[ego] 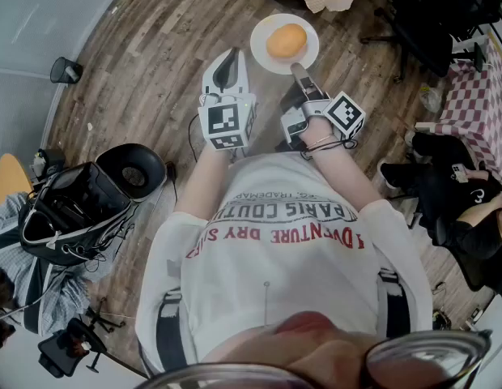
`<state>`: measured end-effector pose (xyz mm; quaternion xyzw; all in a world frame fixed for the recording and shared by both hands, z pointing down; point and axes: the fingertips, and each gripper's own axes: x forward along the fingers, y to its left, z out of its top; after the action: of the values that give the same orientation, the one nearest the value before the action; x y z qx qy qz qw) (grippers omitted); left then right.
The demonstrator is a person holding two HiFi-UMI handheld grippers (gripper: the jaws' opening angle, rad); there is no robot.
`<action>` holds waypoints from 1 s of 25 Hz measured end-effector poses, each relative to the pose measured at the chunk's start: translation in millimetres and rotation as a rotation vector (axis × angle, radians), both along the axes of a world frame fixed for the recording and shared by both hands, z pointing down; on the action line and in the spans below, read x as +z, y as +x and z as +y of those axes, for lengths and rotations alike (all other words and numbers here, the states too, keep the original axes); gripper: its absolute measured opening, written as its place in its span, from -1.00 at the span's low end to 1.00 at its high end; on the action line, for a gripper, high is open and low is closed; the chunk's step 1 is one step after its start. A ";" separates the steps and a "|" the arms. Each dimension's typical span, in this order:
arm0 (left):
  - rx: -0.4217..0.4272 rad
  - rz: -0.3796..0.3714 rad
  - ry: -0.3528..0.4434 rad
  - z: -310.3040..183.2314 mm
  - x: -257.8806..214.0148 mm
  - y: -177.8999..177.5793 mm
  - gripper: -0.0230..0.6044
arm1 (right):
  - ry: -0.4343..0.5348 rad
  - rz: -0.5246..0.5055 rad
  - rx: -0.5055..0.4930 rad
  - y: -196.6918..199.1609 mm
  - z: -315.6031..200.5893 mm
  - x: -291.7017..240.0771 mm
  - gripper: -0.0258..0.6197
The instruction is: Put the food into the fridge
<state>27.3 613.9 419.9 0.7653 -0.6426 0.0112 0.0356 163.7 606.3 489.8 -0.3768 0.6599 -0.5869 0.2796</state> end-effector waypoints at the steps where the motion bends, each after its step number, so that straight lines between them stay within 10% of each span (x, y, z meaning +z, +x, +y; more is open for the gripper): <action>1: 0.000 0.000 -0.001 -0.4 0.0 0.2 -0.84 | 0.001 0.000 -0.003 -0.2 -0.3 0.1 -0.81; 25: -0.133 0.008 -0.063 -88.8 31.2 -37.2 -0.84 | -0.087 -0.092 -0.051 -12.4 -109.8 28.3 -0.82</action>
<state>-9.9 525.1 451.1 0.7194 -0.6913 0.0260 0.0627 151.3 496.5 518.1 -0.3444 0.6296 -0.6386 0.2779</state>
